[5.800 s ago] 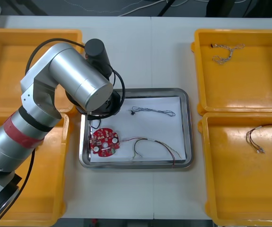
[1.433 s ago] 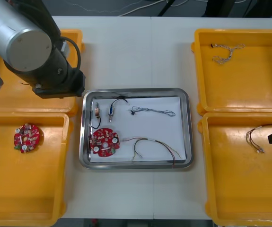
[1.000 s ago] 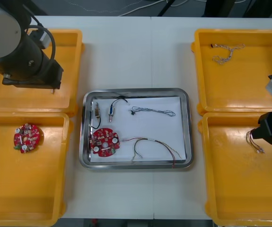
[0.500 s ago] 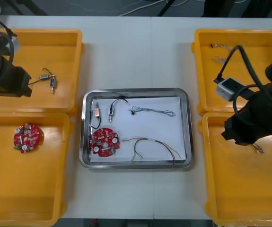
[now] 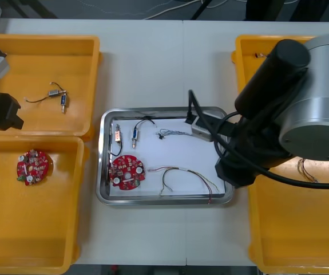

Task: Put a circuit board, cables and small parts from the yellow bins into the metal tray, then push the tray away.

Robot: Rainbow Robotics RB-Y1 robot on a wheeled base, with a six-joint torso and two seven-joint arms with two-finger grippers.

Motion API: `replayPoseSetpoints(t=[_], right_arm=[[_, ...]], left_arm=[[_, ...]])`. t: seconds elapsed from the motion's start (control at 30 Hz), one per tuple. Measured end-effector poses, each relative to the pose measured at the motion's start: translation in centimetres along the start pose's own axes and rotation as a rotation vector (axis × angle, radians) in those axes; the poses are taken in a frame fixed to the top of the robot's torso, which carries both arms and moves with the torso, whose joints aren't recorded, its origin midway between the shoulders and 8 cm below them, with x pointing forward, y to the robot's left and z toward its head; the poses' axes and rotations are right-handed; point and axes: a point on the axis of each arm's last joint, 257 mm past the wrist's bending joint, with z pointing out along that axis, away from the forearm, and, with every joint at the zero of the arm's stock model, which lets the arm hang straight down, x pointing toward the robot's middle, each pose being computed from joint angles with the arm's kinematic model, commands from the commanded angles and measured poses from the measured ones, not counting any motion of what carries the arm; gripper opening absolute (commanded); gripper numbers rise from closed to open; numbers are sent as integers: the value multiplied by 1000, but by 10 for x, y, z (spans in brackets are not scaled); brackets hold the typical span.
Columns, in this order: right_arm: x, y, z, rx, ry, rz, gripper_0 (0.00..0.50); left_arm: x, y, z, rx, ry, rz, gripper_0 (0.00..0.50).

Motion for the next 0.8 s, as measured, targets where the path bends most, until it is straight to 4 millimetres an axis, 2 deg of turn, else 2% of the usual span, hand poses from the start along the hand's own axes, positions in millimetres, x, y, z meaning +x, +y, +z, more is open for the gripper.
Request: replayPoseSetpoints(t=[0.43, 0.6, 0.8], right_arm=[[-50, 56, 37, 44, 6, -320, 500], [-55, 76, 51, 41, -13, -386, 500], [-53, 88, 65, 48, -10, -433, 500]], left_arm=[[7, 10, 6, -12, -43, -23, 454], [9, 11, 7, -15, -40, -26, 452], [9, 12, 7, -18, -41, -27, 452]])
